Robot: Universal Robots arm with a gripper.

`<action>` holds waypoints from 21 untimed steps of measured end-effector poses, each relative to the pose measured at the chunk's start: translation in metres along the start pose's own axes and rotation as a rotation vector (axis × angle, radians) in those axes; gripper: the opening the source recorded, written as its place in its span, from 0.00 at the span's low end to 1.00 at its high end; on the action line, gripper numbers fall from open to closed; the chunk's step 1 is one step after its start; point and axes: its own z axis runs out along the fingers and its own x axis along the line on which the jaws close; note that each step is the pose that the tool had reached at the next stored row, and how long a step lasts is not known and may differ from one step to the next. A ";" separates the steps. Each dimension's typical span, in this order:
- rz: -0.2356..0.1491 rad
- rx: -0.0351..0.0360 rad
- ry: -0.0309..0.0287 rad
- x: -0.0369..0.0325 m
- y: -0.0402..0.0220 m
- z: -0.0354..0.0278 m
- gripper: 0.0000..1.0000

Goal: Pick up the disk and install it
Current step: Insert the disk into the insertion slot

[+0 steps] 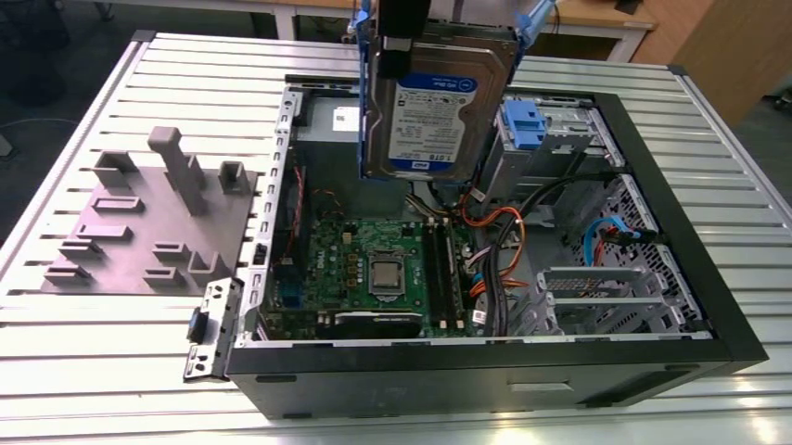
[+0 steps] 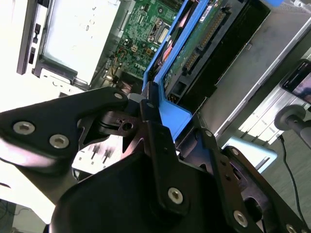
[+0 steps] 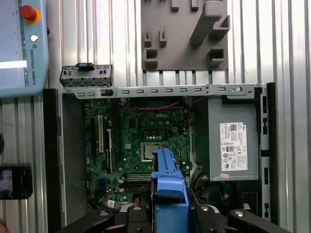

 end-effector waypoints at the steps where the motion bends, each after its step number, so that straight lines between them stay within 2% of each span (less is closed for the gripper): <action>1: 0.000 0.0000 0.0001 -0.0001 -0.0017 0.0001 0.36; 8: 0.000 0.0000 0.0000 -0.0006 -0.0126 0.0009 0.36; 15: 0.000 -0.0001 0.0002 -0.0003 -0.0137 0.0010 0.36; 21: 0.000 0.0001 -0.0001 0.0041 -0.0139 0.0015 0.36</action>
